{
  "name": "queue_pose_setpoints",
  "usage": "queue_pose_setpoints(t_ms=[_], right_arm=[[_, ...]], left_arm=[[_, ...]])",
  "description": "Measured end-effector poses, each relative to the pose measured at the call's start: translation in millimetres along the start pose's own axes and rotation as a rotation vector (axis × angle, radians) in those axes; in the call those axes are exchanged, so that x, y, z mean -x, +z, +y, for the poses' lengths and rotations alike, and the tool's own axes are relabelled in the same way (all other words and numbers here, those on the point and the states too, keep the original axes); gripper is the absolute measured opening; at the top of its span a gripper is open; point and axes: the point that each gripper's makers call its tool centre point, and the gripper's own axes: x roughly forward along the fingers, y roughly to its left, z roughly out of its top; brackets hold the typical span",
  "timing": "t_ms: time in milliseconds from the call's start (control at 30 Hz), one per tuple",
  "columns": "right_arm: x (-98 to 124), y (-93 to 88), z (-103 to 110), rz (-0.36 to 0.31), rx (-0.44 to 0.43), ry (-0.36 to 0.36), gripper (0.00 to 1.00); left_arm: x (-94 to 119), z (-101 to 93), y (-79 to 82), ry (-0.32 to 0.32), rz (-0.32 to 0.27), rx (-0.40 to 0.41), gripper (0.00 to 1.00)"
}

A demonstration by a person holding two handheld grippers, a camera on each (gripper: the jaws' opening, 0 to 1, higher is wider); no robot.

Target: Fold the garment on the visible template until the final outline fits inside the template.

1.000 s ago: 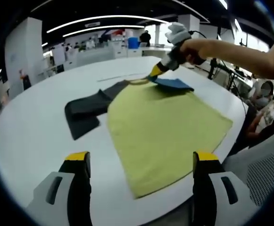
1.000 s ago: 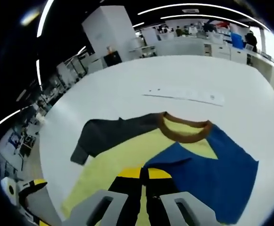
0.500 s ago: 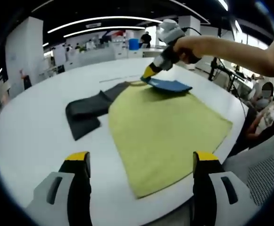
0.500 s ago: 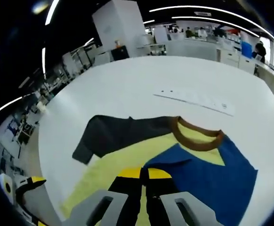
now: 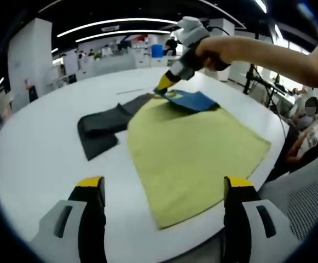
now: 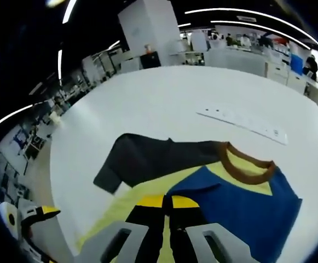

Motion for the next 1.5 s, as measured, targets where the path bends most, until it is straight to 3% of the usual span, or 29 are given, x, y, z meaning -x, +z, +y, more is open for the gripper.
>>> queue_pose_setpoints(t_ms=[467,600,733,900,967,1067,1267,1433,1500], right_arm=[[-25,-14.8,19,0.027,0.043,0.061,0.00],[-26,-11.0,26,-0.004,0.021,0.095,0.16],[-22,-9.1,28,-0.010,0.054,0.109,0.21],[-13,-11.2,11,-0.012,0.127,0.066,0.40],[-8,-17.0,-1,-0.003,0.157,0.033,0.41],[-3,-23.2,-15,-0.010,0.128,0.017,0.47],[8,-32.7,-29,-0.040,0.048,0.053,0.62],[21,-41.5,-49,-0.046,0.078,0.011,0.68],[27,-43.0,-59,-0.060,0.052,-0.012,0.70]], left_arm=[[2,2.6,-0.7,0.014,-0.004,0.006,0.87],[4,3.6,1.3,0.021,-0.014,0.008,0.89],[5,5.1,2.4,0.029,-0.014,0.003,0.90],[7,7.1,4.8,0.036,-0.018,0.000,0.92],[7,7.5,4.4,0.036,-0.011,-0.002,0.93],[6,7.5,5.4,0.034,-0.017,-0.001,0.94],[4,5.5,7.0,0.028,-0.020,-0.013,0.97],[4,3.1,8.1,0.030,-0.015,-0.030,0.97],[3,1.4,8.7,0.026,-0.012,-0.036,0.98]])
